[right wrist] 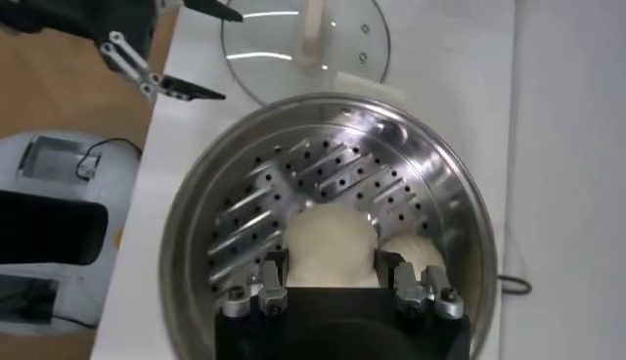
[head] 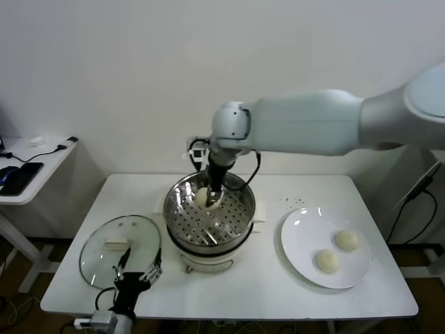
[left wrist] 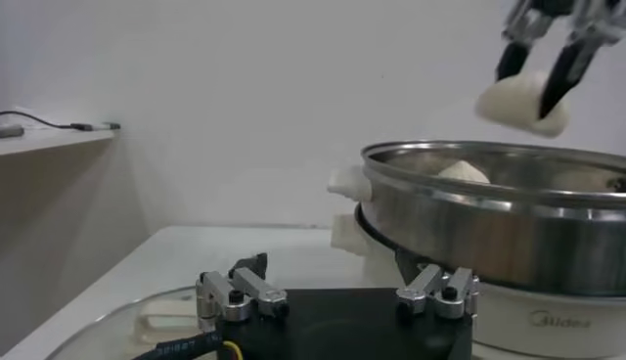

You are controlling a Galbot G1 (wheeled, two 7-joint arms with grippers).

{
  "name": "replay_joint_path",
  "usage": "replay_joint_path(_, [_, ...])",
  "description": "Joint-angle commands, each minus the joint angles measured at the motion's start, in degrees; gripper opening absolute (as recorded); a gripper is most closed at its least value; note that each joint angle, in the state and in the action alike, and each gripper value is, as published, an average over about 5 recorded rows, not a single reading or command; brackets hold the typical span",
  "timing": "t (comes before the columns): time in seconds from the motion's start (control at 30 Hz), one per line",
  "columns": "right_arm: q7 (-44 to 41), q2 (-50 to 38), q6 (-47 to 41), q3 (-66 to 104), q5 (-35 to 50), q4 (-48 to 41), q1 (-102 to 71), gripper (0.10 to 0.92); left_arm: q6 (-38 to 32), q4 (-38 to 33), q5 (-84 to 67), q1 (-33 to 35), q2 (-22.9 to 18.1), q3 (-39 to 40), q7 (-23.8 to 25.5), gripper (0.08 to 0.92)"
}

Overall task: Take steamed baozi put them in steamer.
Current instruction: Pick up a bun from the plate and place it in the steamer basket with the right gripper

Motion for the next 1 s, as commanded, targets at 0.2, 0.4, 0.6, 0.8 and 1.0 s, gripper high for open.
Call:
replay_joint_path(0.2, [1.78, 7.86, -0.56, 2.34, -3.93, -11.93, -11.63, 0.594, -0.15, 0.46, -0.07, -0.05, 0.14, 0.14, 0.04, 0.823])
replay_joint_path(0.4, [1.95, 8.42, -0.42, 3.04, -4.57, -13.52, -13.14, 0.594, -0.24, 0.60, -0.09, -0.07, 0.23, 0.22, 0.03, 0.823])
replay_joint_path(0.6, [1.54, 8.30, 0.27, 3.50, -3.41, -14.79, -13.65, 0.603, -0.28, 0.45, -0.08, 0.10, 0.15, 0.33, 0.00, 0.823])
replay_joint_path(0.8, [0.73, 6.61, 2.30, 4.56, -3.33, -13.24, -12.14, 0.729, -0.36, 0.41, -0.08, 0.15, 0.09, 0.29, -0.09, 0.823])
replay_joint_path(1.0, [-6.30, 0.99, 7.28, 1.87, -3.49, -8.24, -3.57, 0.819, -0.33, -0.05, 0.07, 0.35, -0.03, 0.44, -0.06, 0.823])
